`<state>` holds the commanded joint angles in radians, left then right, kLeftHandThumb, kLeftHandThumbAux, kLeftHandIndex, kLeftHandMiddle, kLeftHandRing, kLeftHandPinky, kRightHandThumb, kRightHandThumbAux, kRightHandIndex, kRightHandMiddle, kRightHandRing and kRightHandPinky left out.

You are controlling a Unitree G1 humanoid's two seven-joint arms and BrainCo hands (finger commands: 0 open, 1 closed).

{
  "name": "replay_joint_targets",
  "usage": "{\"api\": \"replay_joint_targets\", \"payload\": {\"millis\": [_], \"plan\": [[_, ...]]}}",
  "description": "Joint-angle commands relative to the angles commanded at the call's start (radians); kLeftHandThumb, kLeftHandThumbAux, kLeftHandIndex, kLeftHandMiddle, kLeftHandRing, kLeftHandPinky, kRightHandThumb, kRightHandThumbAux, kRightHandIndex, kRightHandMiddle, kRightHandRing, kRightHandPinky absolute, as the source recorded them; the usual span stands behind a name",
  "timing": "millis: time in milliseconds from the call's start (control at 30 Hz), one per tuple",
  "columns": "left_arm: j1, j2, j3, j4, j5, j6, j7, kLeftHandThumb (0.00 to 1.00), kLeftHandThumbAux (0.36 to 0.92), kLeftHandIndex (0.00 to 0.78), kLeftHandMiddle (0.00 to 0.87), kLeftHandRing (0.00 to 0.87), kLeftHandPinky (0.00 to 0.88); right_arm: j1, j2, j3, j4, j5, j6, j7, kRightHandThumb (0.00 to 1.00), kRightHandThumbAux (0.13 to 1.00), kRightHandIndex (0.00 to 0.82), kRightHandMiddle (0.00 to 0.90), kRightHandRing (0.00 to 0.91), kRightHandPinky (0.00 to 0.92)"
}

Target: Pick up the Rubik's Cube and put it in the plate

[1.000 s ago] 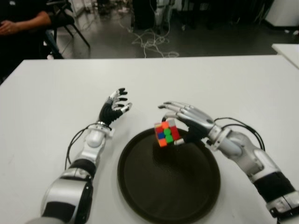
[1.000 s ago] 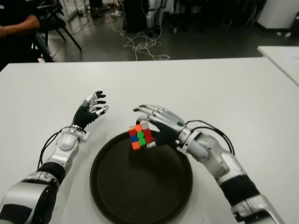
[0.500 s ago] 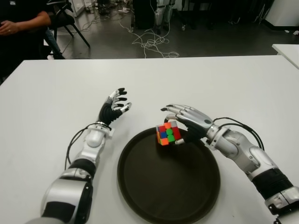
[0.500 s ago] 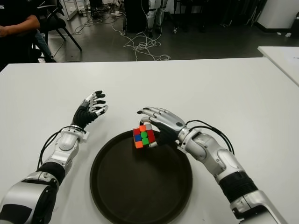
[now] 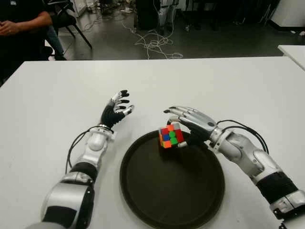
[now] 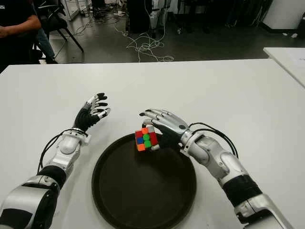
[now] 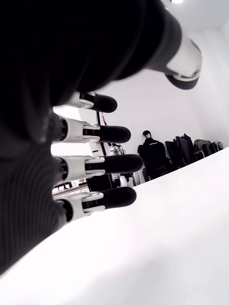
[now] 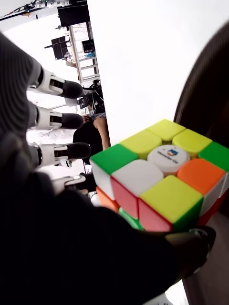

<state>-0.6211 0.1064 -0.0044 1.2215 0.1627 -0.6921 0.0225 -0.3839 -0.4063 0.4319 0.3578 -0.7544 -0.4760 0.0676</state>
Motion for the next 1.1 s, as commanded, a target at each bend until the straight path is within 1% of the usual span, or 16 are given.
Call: {"api": "replay_joint_targets", "payload": {"millis": [133, 400, 800, 1000, 1100], "plan": [[0.0, -0.002, 0.004, 0.0, -0.006, -0.001, -0.007, 0.091, 0.663, 0.143, 0.184, 0.205, 0.235, -0.005, 0.002, 0.02, 0.021, -0.008, 0.0, -0.006, 0.689, 0.731, 0.415, 0.0, 0.0, 0.0], [0.001, -0.006, 0.011, -0.001, -0.014, -0.01, -0.016, 0.107, 0.704, 0.14, 0.186, 0.211, 0.25, -0.015, 0.003, 0.046, 0.049, -0.009, -0.001, -0.018, 0.689, 0.731, 0.415, 0.0, 0.0, 0.0], [-0.001, -0.008, 0.014, 0.001, -0.011, -0.014, -0.01, 0.093, 0.679, 0.137, 0.185, 0.206, 0.238, -0.031, 0.003, 0.069, 0.085, -0.013, -0.002, -0.061, 0.689, 0.731, 0.414, 0.0, 0.0, 0.0], [-0.003, -0.006, 0.014, 0.002, -0.01, -0.009, -0.01, 0.088, 0.663, 0.14, 0.186, 0.206, 0.236, -0.016, -0.021, 0.04, 0.009, 0.031, -0.019, -0.042, 0.689, 0.732, 0.414, 0.0, 0.0, 0.0], [-0.005, -0.004, 0.015, 0.003, -0.01, -0.008, -0.011, 0.09, 0.66, 0.142, 0.183, 0.204, 0.232, -0.014, -0.02, 0.034, 0.004, 0.039, -0.029, -0.044, 0.689, 0.731, 0.414, 0.0, 0.0, 0.0]]}}
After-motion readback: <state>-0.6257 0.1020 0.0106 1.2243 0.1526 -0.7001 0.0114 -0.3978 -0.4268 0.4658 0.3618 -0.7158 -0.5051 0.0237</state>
